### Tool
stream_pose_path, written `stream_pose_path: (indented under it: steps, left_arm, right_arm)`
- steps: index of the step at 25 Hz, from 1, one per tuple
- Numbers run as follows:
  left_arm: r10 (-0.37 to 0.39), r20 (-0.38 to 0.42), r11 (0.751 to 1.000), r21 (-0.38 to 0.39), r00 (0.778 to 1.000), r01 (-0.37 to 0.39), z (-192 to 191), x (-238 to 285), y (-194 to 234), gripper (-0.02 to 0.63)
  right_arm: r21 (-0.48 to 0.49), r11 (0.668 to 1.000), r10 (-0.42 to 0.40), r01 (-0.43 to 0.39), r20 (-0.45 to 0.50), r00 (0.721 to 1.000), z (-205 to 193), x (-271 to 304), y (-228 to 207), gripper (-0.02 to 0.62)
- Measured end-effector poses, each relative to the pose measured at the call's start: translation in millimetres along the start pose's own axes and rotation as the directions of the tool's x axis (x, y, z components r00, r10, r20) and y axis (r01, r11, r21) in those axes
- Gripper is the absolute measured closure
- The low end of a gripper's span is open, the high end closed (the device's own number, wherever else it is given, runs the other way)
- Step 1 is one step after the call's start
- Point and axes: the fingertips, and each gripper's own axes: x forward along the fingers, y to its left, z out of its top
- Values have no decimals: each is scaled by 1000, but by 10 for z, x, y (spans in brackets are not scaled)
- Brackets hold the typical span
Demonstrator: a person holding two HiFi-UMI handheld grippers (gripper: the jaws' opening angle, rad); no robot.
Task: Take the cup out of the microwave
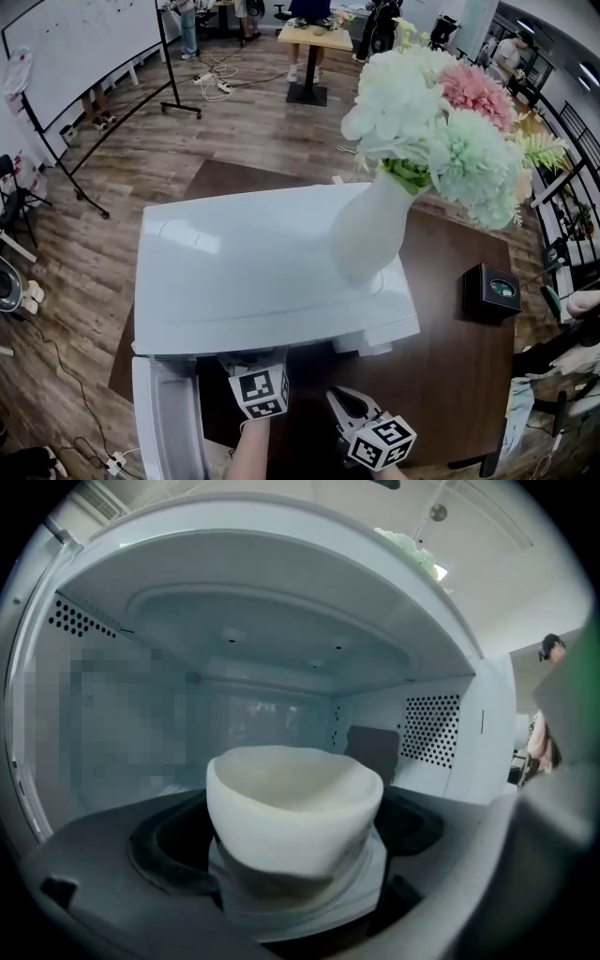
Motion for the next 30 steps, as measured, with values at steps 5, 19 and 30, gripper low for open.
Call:
stream_pose_path:
  steps: [5,19,30]
  left_arm:
    - [19,-11,1000,20,1000,-18,-6,101,28,107]
    - [88,-33,994,74,996,-85,-33,158,110,109]
    - [60,-30,995,79,998,-58,-36,130,97,107]
  right_arm:
    - [5,1000,-1,1,-13,1000,-16,54,-71,598]
    - [23,1000,-5,5,-24,1000,-24,108,-161,598]
    - [6,1000,-10,10,-27,1000,-33,67,-159,598]
